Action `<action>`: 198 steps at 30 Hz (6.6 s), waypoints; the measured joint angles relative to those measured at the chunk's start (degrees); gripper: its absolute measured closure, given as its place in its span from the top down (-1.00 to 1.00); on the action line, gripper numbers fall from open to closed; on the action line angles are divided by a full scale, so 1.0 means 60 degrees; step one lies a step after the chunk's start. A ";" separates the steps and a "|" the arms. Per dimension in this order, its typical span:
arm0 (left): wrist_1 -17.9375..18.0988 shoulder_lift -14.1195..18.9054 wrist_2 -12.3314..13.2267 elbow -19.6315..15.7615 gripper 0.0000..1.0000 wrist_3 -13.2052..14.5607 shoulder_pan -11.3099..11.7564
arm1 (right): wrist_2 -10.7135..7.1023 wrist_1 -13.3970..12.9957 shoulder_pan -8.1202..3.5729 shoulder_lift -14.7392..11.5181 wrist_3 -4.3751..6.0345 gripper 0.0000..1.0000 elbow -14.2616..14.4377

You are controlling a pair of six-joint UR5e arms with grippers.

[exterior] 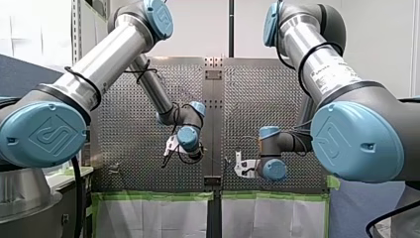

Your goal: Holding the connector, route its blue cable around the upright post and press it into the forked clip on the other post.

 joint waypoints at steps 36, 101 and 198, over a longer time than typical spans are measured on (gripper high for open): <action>0.0703 -0.0777 -0.0163 0.0273 1.00 -0.1389 -0.0538 | -0.1380 0.0021 -0.0095 0.0037 0.0517 -1.00 -0.0246; 0.2737 -0.1255 -0.0564 -0.0141 -1.00 -0.0827 -0.1163 | -0.0963 0.0301 -0.0912 0.0291 0.0666 -1.00 -0.0520; 0.1679 -0.2337 0.0507 0.1706 -1.00 -0.1353 -0.0745 | -0.1407 0.1661 -0.1692 0.0728 0.0367 -1.00 -0.2022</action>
